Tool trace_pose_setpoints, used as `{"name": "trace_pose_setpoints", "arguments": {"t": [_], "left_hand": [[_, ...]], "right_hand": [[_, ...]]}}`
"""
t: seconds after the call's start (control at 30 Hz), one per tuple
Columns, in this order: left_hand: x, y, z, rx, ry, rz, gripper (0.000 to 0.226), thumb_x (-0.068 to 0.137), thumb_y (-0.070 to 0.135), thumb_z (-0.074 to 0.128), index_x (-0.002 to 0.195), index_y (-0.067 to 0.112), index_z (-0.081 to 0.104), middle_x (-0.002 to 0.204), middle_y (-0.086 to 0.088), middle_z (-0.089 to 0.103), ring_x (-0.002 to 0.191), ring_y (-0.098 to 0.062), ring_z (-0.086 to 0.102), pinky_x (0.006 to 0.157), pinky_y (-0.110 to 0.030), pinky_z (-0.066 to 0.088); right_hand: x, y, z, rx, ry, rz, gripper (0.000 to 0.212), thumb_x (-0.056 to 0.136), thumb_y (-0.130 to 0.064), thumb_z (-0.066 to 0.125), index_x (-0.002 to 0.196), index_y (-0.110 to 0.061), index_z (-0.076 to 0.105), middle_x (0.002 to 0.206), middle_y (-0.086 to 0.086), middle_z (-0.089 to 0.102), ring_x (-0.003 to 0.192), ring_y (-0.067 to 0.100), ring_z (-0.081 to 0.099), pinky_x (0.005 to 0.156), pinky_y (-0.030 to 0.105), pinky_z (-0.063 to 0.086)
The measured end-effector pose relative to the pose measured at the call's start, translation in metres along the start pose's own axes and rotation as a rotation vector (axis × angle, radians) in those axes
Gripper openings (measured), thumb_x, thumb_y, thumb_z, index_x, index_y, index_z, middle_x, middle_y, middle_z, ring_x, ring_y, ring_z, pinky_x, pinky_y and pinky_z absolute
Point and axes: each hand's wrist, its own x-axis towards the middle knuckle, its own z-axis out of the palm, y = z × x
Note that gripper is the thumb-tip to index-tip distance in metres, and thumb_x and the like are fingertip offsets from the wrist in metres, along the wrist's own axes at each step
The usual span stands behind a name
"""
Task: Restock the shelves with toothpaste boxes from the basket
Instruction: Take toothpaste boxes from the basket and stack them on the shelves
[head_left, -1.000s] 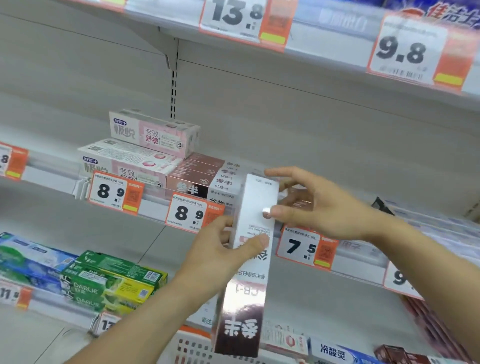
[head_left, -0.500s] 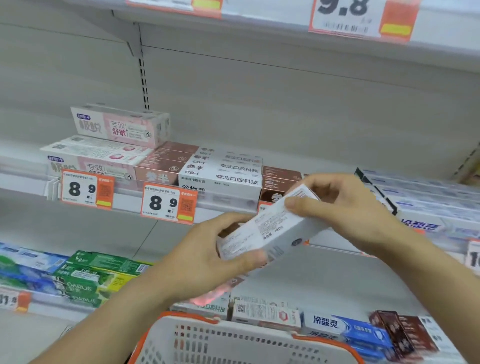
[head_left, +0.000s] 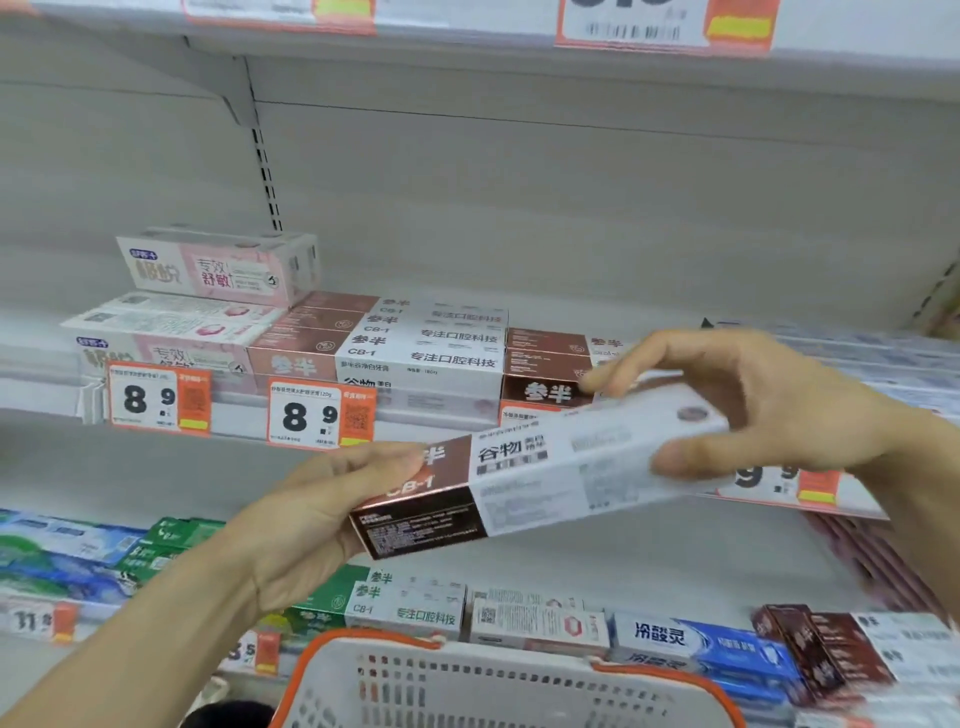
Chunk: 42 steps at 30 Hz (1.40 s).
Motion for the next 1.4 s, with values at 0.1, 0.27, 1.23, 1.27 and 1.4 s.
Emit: {"name": "trace_pose_setpoints", "arguments": {"t": [0.1, 0.27, 1.23, 1.27, 1.4], "left_hand": [[-0.001, -0.002, -0.004, -0.047, 0.039, 0.053, 0.087, 0.024, 0.037, 0.103, 0.099, 0.002, 0.077, 0.101, -0.020, 0.075, 0.072, -0.021, 0.073, 0.055, -0.028, 0.059], [-0.005, -0.003, -0.002, -0.047, 0.098, 0.204, 0.082, 0.022, 0.034, 0.104, 0.094, 0.007, 0.079, 0.103, -0.020, 0.075, 0.082, -0.024, 0.075, 0.067, -0.024, 0.060], [0.064, -0.001, -0.021, 1.314, 0.584, 0.705, 0.056, 0.099, 0.051, 0.028, 0.148, 0.028, 0.043, 0.158, 0.006, 0.037, 0.152, -0.020, 0.019, 0.123, -0.048, 0.007], [0.066, -0.004, -0.021, 1.359, 0.577, 0.712, 0.055, 0.100, 0.052, 0.027, 0.147, 0.029, 0.044, 0.157, 0.006, 0.038, 0.151, -0.022, 0.020, 0.122, -0.047, 0.004], [0.070, -0.009, -0.026, 1.412, 0.607, 0.731, 0.046, 0.101, 0.048, 0.034, 0.143, 0.032, 0.047, 0.151, 0.007, 0.044, 0.146, -0.024, 0.031, 0.120, -0.048, 0.008]], "right_hand": [[0.002, -0.003, 0.009, -0.245, -0.170, 0.130, 0.070, 0.066, -0.001, 0.088, 0.123, -0.031, 0.063, 0.116, -0.007, 0.071, 0.087, 0.020, 0.070, 0.062, 0.029, 0.056], [0.008, -0.008, 0.024, -0.423, -0.421, 0.367, 0.084, 0.061, -0.038, 0.095, 0.130, -0.049, 0.049, 0.113, -0.027, 0.064, 0.097, -0.004, 0.064, 0.078, 0.017, 0.053], [0.152, -0.037, -0.013, -0.707, 0.483, 0.124, 0.053, 0.082, -0.048, 0.076, 0.129, -0.029, 0.062, 0.124, -0.010, 0.067, 0.107, 0.015, 0.064, 0.100, 0.034, 0.049], [0.172, -0.031, -0.018, -0.751, 0.461, 0.135, 0.055, 0.082, -0.045, 0.076, 0.131, -0.029, 0.061, 0.129, -0.009, 0.065, 0.115, 0.017, 0.061, 0.103, 0.034, 0.046], [0.230, 0.000, -0.030, -0.643, 0.389, 0.219, 0.053, 0.080, -0.029, 0.081, 0.129, -0.022, 0.062, 0.127, 0.000, 0.064, 0.100, 0.017, 0.062, 0.078, 0.025, 0.050]]}}
